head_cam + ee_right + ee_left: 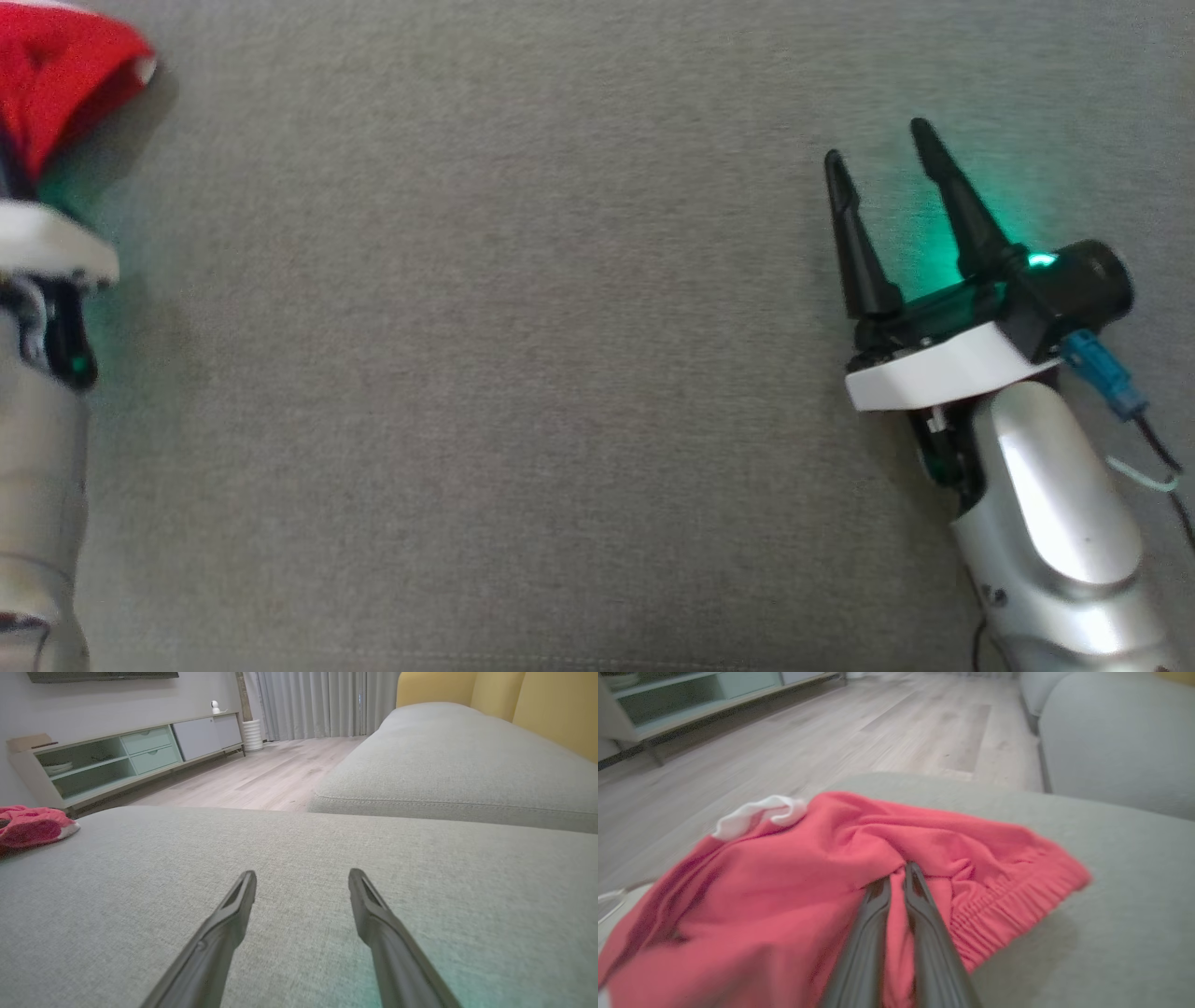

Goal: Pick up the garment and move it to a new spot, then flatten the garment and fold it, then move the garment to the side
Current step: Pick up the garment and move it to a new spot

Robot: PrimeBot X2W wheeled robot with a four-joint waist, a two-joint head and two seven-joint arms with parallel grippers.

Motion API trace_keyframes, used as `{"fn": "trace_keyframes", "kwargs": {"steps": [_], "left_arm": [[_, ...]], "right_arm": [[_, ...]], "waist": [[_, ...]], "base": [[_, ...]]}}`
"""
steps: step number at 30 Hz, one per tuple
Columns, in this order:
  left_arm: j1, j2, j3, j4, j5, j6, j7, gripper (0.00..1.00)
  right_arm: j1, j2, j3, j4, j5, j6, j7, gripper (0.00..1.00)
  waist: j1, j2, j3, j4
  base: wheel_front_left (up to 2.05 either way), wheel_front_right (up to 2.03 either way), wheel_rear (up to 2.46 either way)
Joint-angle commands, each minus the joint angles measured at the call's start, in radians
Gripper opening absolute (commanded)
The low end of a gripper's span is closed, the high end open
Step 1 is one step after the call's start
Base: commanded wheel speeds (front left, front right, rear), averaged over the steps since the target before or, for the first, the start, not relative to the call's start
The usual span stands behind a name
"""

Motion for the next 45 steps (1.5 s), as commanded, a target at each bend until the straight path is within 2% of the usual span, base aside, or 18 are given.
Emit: {"fn": "trace_keyframes", "kwargs": {"steps": [1, 5, 9, 14, 19, 24, 29, 30, 31, 35, 36, 42, 45], "left_arm": [[-0.039, 0.068, 0.011, -0.037, 0.013, 0.002, -0.013, 0.0], [-0.083, 0.068, -0.094, -0.159, 0.018, 0.002, -0.019, 0.0], [-0.113, 0.041, -0.23, -0.292, -0.009, 0.002, -0.02, 0.0], [-0.127, -0.029, -0.387, -0.439, -0.077, 0.002, -0.02, 0.0], [-0.117, -0.122, -0.534, -0.543, -0.146, 0.002, -0.019, 0.0], [-0.063, -0.204, -0.618, -0.593, -0.205, 0.002, -0.02, 0.0], [0.068, -0.255, -0.655, -0.574, -0.252, 0.002, -0.02, 0.0], [0.1, -0.261, -0.659, -0.565, -0.247, 0.002, -0.02, 0.22], [0.137, -0.267, -0.657, -0.553, -0.245, 0.002, -0.02, 1.0], [0.277, -0.28, -0.596, -0.534, -0.189, 0.019, -0.02, 1.0], [0.342, -0.279, -0.542, -0.56, -0.126, 0.033, -0.02, 1.0], [0.549, -0.281, -0.332, -0.65, 0.01, 0.048, -0.021, 1.0], [0.61, -0.282, -0.271, -0.674, 0.053, 0.045, -0.021, 1.0]], "right_arm": [[0.02, 0.015, 0.023, -0.023, 0.007, 0.002, -0.011, 1.0], [0.019, 0.039, 0.038, 0.022, 0.029, 0.002, -0.022, 1.0], [0.019, 0.054, 0.052, 0.061, 0.053, 0.002, -0.025, 1.0], [0.038, 0.062, 0.064, 0.075, 0.08, 0.002, -0.026, 1.0], [0.067, 0.063, 0.084, 0.081, 0.129, 0.002, -0.026, 1.0], [0.094, 0.063, 0.085, 0.089, 0.153, 0.002, -0.026, 1.0], [0.113, 0.063, 0.069, 0.096, 0.158, 0.002, -0.026, 1.0], [0.116, 0.063, 0.064, 0.099, 0.157, 0.002, -0.026, 1.0], [0.118, 0.063, 0.06, 0.103, 0.157, 0.002, -0.026, 1.0], [0.125, 0.063, 0.041, 0.115, 0.153, 0.002, -0.026, 1.0], [0.129, 0.063, 0.025, 0.122, 0.149, 0.002, -0.026, 1.0], [0.155, 0.063, -0.018, 0.146, 0.137, 0.002, -0.026, 1.0], [0.169, 0.063, -0.028, 0.153, 0.135, 0.002, -0.026, 1.0]], "waist": [[-0.0001, 0.0, -0.023, -0.023], [-0.0001, 0.0, -0.059, -0.071], [-0.0001, 0.0, -0.102, -0.128], [-0.0001, 0.0, -0.154, -0.195], [-0.0001, 0.0, -0.202, -0.247], [-0.0001, 0.0, -0.24, -0.268], [-0.0001, 0.0, -0.268, -0.251], [-0.0001, 0.0, -0.274, -0.244], [-0.0001, 0.0, -0.28, -0.237], [-0.0001, 0.0, -0.308, -0.202], [-0.0001, 0.0, -0.324, -0.181], [-0.0001, 0.0, -0.387, -0.123], [-0.0001, 0.0, -0.41, -0.11]], "base": [[0.0, 0.0, 0.0], [0.0, 0.0, 0.0], [0.0, 0.0, 0.0], [0.0, 0.0, 0.0], [0.0, 0.0, 0.0], [0.0, 0.0, 0.0], [0.0, 0.0, 0.0], [0.0, 0.0, 0.0], [0.0, 0.0, 0.0], [0.0, 0.0, 0.0], [0.0, 0.0, 0.0], [0.0, 0.0, 0.0], [0.0, 0.0, 0.0]]}}
